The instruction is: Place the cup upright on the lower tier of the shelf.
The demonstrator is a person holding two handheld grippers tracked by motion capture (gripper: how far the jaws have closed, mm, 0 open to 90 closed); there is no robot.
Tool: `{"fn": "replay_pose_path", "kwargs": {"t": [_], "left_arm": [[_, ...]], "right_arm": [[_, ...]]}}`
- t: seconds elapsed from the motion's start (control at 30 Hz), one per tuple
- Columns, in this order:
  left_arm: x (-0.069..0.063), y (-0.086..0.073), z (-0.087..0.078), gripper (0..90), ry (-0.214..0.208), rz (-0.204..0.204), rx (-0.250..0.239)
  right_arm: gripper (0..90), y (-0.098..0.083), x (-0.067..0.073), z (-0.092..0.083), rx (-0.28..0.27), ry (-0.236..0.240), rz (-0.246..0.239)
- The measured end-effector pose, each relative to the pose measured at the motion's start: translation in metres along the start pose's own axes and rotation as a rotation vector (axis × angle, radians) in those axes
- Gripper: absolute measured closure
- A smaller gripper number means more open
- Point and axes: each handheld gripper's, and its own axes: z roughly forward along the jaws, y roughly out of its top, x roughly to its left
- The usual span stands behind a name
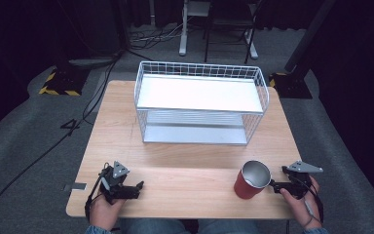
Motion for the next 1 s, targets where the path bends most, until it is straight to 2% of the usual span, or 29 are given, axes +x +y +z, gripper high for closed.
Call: {"fn": "replay_pose_path", "kwargs": {"t": [0.4, 0.7, 0.77, 1.0], "left_arm": [[0.002, 0.002, 0.002, 4.4, -0.003, 0.003, -0.001], [0.004, 0.005, 0.004, 4.1, -0.006, 0.008, 0.003], [0.005, 0.006, 0.005, 4.0, -0.008, 0.011, 0.000], [0.006, 0.006, 0.005, 4.0, -0.008, 0.012, 0.001]], "right_arm": [[13.8, 0.000, 0.000, -0.001, 0.002, 0.004, 0.000], [17.8, -0.003, 0.001, -0.004, -0.005, 0.006, -0.006], [20.5, -0.003, 0.002, -0.005, -0.013, 0.015, -0.010], [19.3, -0.004, 0.008, -0.013, -0.058, 0.021, -0.014]]}}
